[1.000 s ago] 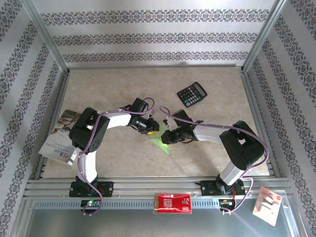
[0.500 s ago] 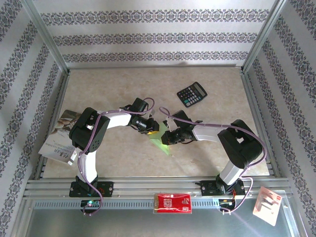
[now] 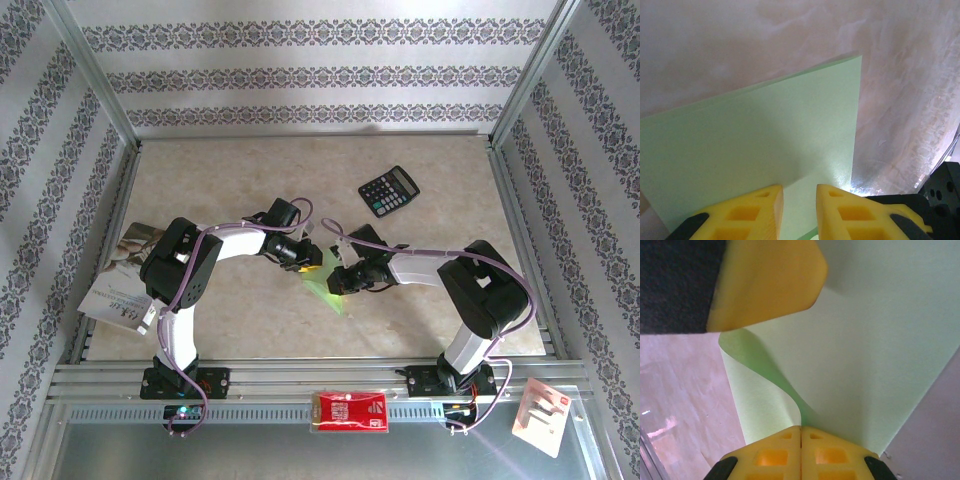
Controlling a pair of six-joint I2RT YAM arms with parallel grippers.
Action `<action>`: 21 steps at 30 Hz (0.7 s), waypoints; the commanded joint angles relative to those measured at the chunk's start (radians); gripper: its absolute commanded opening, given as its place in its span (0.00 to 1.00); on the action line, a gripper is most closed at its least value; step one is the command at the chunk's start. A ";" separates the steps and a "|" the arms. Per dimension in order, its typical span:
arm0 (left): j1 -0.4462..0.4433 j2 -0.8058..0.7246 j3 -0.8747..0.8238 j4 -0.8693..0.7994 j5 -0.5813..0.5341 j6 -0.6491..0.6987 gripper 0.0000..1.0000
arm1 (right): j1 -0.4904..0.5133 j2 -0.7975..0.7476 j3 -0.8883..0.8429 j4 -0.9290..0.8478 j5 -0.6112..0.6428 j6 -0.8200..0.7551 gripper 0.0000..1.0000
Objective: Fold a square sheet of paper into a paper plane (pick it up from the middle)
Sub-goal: Third fold the triangle at the center of the table.
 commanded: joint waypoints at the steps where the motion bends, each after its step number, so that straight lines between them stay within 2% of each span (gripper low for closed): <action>1: -0.007 0.042 -0.006 -0.074 -0.072 0.028 0.24 | -0.015 -0.022 0.022 -0.021 -0.010 -0.028 0.07; 21: -0.007 0.041 -0.010 -0.072 -0.073 0.029 0.24 | -0.021 -0.001 0.015 -0.023 0.004 -0.039 0.06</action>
